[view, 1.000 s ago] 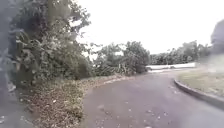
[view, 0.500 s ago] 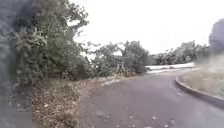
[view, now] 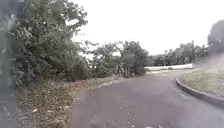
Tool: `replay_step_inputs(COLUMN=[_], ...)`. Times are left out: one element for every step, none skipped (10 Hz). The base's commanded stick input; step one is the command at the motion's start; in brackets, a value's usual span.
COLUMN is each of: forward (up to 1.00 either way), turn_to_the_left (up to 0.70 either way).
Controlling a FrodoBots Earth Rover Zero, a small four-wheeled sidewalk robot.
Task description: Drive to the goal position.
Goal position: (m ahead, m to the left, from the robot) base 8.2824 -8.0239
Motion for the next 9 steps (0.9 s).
replay_step_inputs(forward=[0.45, 0.45, 0.45, 0.45, 0.45, 0.45, 0.45, 0.45, 0.45], turn_to_the_left=[0.0, 0.0, 0.0, 0.0, 0.0, 0.0, 0.0, 0.0, 0.0])
